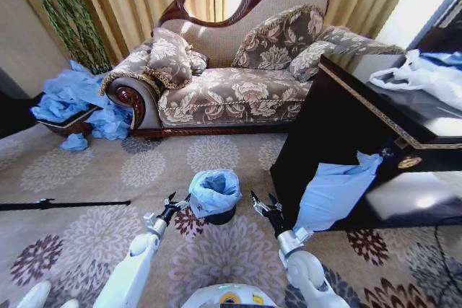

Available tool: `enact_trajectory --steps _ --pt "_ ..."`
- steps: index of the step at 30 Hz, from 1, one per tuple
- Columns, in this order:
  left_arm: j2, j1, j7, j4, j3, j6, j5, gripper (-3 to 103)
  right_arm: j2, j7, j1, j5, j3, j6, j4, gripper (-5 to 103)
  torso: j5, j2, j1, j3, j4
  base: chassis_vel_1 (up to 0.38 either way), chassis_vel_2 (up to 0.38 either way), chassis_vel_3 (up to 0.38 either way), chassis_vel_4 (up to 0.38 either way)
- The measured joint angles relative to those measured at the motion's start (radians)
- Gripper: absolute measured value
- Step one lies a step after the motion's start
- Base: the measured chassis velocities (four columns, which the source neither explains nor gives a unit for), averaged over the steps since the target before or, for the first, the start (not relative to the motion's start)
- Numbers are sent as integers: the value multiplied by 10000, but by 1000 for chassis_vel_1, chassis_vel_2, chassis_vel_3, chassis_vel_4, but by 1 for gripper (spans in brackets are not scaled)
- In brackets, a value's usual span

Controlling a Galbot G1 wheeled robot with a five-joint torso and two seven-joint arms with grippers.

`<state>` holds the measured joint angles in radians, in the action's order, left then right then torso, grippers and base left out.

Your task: Place a garbage bag over the trash bin.

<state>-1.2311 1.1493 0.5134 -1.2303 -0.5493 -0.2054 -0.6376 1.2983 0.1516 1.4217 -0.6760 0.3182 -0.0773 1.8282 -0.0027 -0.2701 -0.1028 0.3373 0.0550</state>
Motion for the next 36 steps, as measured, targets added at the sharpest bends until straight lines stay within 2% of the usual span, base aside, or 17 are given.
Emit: enact_trajectory --steps 3,7,9,10,13,14,16,22,23,24,26,32,34,36 --pt "59 196 308 -169 -164 -10 -243 100 11 62 7 41 1 -6 -72 100 1 0 0 0 -2 0 0 0 0" --pt "180 451 488 -782 -335 372 -347 100 19 102 1 54 0 -14 -99 100 0 0 0 0 -4 0 0 0 0" --pt "319 304 467 -1229 -222 637 170 100 15 101 -48 53 -22 -15 -95 100 1 0 1 0 -6 0 0 0 0" --pt "319 304 467 -1229 -222 637 170 100 15 101 -48 53 -22 -15 -95 100 1 0 1 0 -6 0 0 0 0" --pt "558 -569 300 -1771 208 946 1629 100 -46 90 -167 50 -30 -14 -91 100 1 0 0 0 2 0 0 0 0" --pt "558 -569 300 -1771 208 946 1629 100 -46 90 -167 50 -30 -14 -91 100 1 0 0 0 2 0 0 0 0" --pt "671 -1260 214 -1850 460 1263 2171 100 -48 84 -170 46 5 -21 -91 100 1 0 0 0 2 0 0 0 0" --pt "782 -1849 94 -1712 658 1850 2705 100 -45 130 -69 18 39 -52 -100 100 1 0 0 0 3 0 0 0 0" --pt "782 -1849 94 -1712 658 1850 2705 100 -45 130 -69 18 39 -52 -100 100 1 0 0 0 3 0 0 0 0" --pt "813 -1863 89 -1561 649 1861 3016 100 -75 165 -76 -10 43 -58 -134 100 1 0 -1 1 -4 0 0 0 0" --pt "836 -1885 194 -1428 618 1845 3431 100 -153 169 -82 -79 91 -63 -139 100 0 0 -1 1 -3 0 0 0 0" --pt "827 -1831 183 -1349 600 1954 3660 102 -345 169 -173 -251 174 -80 -176 100 1 -1 0 0 -2 0 0 0 0" --pt "742 -1886 62 -1162 626 1963 3703 96 -373 169 -194 -273 179 -85 -206 100 1 -1 -1 1 -3 0 0 0 0" --pt "662 -1954 -75 -1007 659 1966 3704 94 -388 169 -193 -281 178 -87 -224 100 1 -2 0 0 0 0 0 0 0"
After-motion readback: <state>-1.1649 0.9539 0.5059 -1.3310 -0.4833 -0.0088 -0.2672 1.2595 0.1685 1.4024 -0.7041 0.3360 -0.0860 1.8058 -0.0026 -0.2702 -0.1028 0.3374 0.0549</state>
